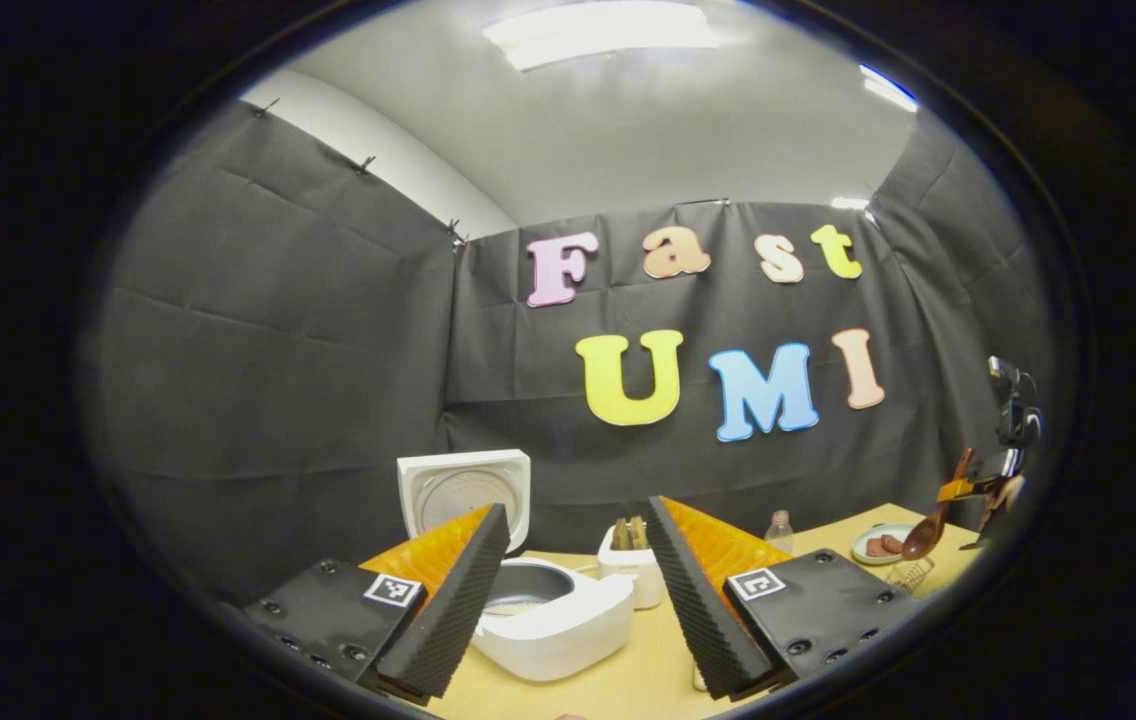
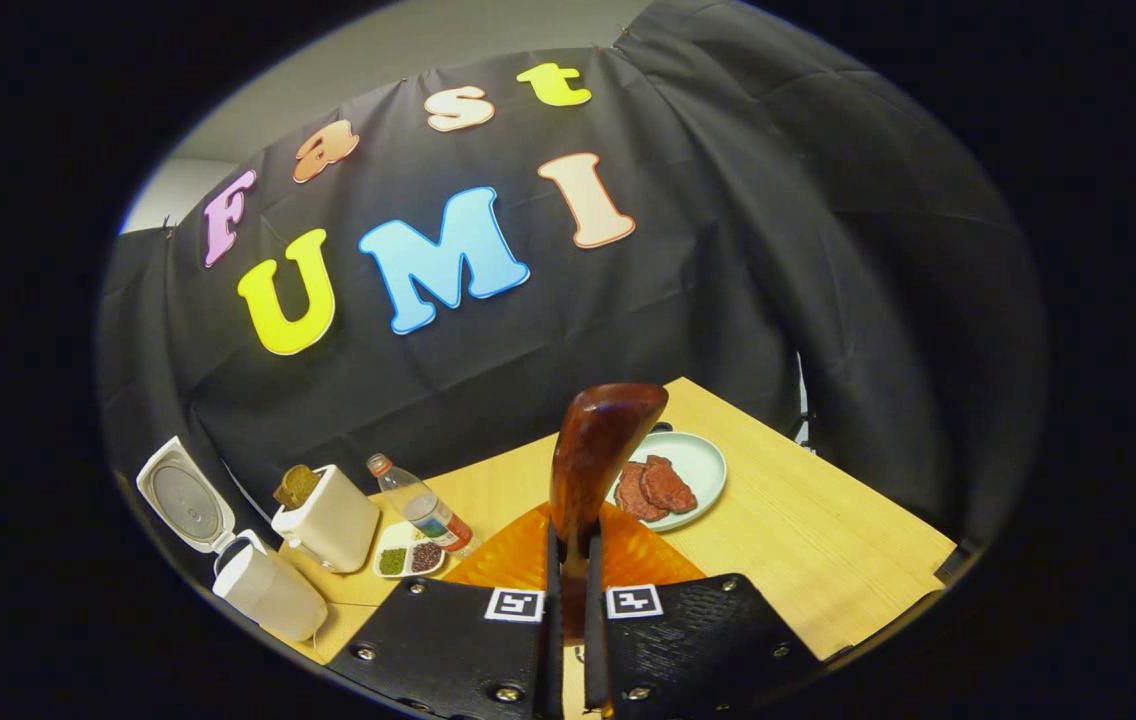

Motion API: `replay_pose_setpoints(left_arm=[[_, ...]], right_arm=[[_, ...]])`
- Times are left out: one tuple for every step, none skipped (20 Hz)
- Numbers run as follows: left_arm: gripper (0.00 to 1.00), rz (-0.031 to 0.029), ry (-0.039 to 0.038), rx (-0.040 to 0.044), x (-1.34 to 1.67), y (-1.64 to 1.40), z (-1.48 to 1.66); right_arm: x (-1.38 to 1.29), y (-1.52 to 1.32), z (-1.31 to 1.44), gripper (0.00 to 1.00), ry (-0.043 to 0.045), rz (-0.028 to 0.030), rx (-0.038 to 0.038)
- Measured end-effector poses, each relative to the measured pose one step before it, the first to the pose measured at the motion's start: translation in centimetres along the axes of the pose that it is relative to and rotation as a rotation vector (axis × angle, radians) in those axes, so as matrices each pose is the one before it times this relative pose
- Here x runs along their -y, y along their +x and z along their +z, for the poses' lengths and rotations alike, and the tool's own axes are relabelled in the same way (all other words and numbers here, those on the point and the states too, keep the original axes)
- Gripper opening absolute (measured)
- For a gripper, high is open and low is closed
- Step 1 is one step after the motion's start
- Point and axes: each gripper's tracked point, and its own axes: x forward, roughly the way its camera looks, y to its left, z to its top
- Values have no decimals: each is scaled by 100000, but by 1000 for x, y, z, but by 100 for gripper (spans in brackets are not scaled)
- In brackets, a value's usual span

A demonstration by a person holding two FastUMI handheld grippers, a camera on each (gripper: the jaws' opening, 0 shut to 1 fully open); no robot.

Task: Close the left gripper, press the button to open the rice cooker; take a wooden spoon from the chopstick holder with the right hand, scoop a spoonful of rice and pour it into the rice cooker, then put the wooden spoon back into the chopstick holder.

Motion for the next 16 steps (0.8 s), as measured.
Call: replay_pose_setpoints(left_arm=[[95, 148, 514, -788, 97, -38, -255], [91, -25, 386, -802, 161, -70, -139], [91, 159, 365, -686, 131, -61, -102], [91, 134, 438, -349, 42, -80, 45], [91, 31, 447, -100, 95, -28, 99], [95, -219, 571, -140, 150, -24, 135], [95, -261, 541, -117, 200, 20, 110], [95, -94, 370, -162, 66, 109, 23], [91, 156, 30, 51, 6, 88, 59], [91, 170, -377, 125, -14, 102, 129], [91, -35, -597, 93, 97, 8, -3], [91, -149, -572, -481, 113, 157, -100], [91, -155, -525, -790, 178, 98, -390], [95, 84, -291, -816, 66, 218, -336], [95, -17, -435, -518, -13, 294, -159], [91, -47, -652, -240, 50, 178, -42]], right_arm=[[554, 316, -539, 8, 266, -795, -1161], [505, 262, -634, 8, 451, -596, -1182], [324, 252, -557, 8, 619, -375, -1100], [246, 217, -613, 8, 696, 4, -1389], [111, 219, -594, 8, 622, 417, -1559], [126, 173, -621, 10, 365, 340, -1456], [131, 193, -343, 10, 124, 164, -972], [128, 75, -518, 9, 96, 60, -1283], [-88, -55, -266, 10, 328, 761, -1170], [54, 49, 173, 13, -405, 93, 498], [-57, -246, 398, 16, -1527, 671, 1980], [56, -453, 802, 34, -2294, -263, 1923], [71, -320, 813, 58, -2947, -818, 2106], [184, -358, 810, 65, -3700, -1220, 2806], [238, -314, 1053, 87, -3638, -1395, 3314], [92, -524, 1342, 99, -3941, -1353, 3356]])
